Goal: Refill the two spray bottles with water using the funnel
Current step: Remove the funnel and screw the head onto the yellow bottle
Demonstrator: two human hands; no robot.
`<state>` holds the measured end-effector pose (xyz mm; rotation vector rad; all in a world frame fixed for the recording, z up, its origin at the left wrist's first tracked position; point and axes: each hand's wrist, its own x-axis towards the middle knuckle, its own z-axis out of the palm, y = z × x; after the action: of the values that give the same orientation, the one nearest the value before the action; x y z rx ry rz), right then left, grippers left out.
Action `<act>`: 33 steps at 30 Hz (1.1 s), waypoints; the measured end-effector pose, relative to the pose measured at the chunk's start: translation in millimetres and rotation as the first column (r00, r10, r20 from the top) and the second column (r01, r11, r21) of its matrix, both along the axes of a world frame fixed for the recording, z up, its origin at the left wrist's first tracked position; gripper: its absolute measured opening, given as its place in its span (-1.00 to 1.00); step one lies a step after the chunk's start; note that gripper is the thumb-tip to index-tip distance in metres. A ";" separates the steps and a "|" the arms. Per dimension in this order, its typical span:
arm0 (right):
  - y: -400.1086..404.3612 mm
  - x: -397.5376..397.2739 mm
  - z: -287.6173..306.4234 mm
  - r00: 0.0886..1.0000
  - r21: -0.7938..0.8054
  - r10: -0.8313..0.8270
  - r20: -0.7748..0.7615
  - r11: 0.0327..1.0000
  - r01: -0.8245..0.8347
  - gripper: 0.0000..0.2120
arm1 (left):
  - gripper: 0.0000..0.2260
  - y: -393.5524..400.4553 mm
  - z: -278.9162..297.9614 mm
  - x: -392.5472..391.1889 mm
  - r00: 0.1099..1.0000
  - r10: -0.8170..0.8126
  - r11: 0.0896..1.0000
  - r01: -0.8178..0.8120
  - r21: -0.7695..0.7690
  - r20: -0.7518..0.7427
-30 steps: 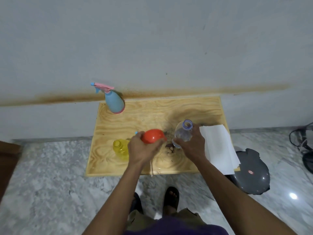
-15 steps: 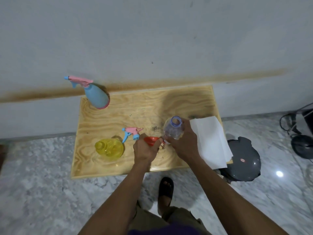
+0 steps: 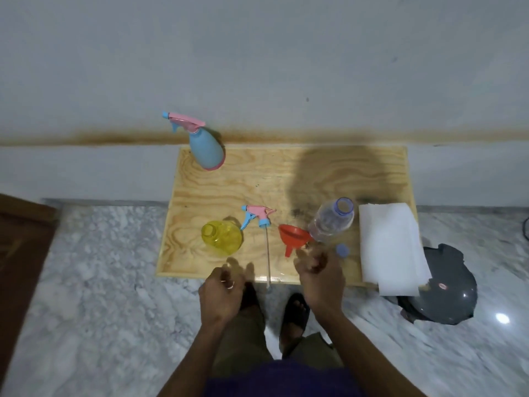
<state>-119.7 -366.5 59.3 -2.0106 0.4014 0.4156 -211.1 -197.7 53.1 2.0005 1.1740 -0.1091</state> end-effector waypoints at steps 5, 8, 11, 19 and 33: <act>75.0 23.6 -10.1 0.922 -0.107 0.355 0.155 0.934 -0.342 -0.86 | -0.42 45.5 -6.5 -8.2 0.989 0.119 0.993 -0.120 0.000 0.091; 108.8 48.8 -11.1 0.873 -0.223 0.479 0.091 0.864 -0.451 -0.76 | -0.15 63.0 -9.3 4.7 0.986 0.062 0.998 -0.056 -0.042 0.157; 127.9 65.7 -17.7 0.824 -0.374 0.566 0.012 0.767 -0.521 -0.75 | -0.12 71.0 -10.0 18.6 0.969 -0.002 0.998 0.019 -0.064 0.249; 156.1 76.5 -33.1 0.858 -0.495 0.494 -0.142 0.715 -0.493 -0.75 | -0.26 89.8 -28.5 31.2 0.910 -0.095 0.978 0.161 -0.132 0.404; 170.5 81.9 29.7 0.991 -0.055 -0.130 0.034 0.990 0.132 -0.42 | -0.33 126.1 -0.8 26.2 0.867 -0.097 0.978 0.173 -0.113 0.489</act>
<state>-37.8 -196.1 89.0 -2.0295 0.5284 0.2949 -184.9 -71.6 52.3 1.8267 0.6822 0.2147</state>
